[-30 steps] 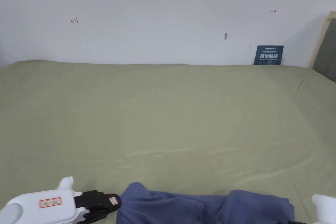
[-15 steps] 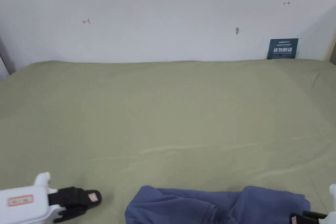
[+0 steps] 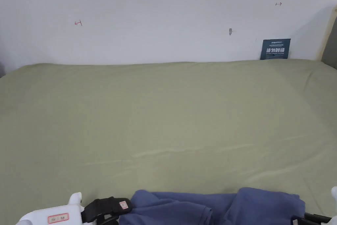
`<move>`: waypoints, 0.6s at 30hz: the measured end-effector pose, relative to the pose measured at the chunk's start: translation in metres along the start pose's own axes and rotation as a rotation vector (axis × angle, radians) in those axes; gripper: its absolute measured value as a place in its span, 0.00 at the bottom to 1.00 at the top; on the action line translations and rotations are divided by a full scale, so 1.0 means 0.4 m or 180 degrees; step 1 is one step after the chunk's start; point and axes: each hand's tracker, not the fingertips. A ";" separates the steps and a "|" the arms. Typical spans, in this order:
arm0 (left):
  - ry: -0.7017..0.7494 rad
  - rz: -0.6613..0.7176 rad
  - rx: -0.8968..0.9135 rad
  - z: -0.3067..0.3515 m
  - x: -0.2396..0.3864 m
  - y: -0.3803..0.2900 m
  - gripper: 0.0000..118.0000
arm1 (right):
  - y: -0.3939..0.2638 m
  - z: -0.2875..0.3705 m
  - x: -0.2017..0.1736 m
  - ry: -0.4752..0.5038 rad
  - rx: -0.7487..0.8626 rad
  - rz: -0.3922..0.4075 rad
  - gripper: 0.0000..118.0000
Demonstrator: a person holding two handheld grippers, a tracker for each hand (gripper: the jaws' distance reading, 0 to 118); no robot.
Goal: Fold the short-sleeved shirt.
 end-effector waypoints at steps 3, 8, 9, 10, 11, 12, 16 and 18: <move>-0.0124 -0.0001 0.0013 -0.051 0.021 -0.013 0.79 | -0.007 -0.011 -0.011 0.0089 -0.0051 0.0007 0.06; 0.0429 -0.0346 -0.0517 -0.130 0.097 -0.067 0.10 | -0.023 -0.023 -0.026 0.0120 -0.0153 0.0056 0.06; 0.0478 -0.0385 -0.0425 -0.120 0.104 -0.072 0.10 | -0.025 -0.021 -0.026 0.0129 -0.0153 0.0060 0.06; 0.0352 -0.0288 -0.0390 -0.107 0.104 -0.067 0.10 | -0.025 -0.019 -0.027 0.0144 -0.0153 0.0061 0.06; 0.0233 -0.0123 -0.0321 -0.087 0.107 -0.059 0.10 | -0.026 -0.016 -0.027 0.0156 -0.0152 0.0063 0.06; 0.0245 -0.0028 -0.0238 -0.069 0.116 -0.052 0.10 | -0.027 -0.013 -0.027 0.0162 -0.0146 0.0068 0.06; 0.0299 -0.0141 0.0268 0.046 0.171 -0.013 0.09 | -0.021 -0.007 -0.023 0.0147 -0.0115 0.0079 0.06; 0.0357 -0.0052 0.0342 0.109 0.223 -0.003 0.09 | -0.017 -0.003 -0.019 0.0149 -0.0089 0.0076 0.06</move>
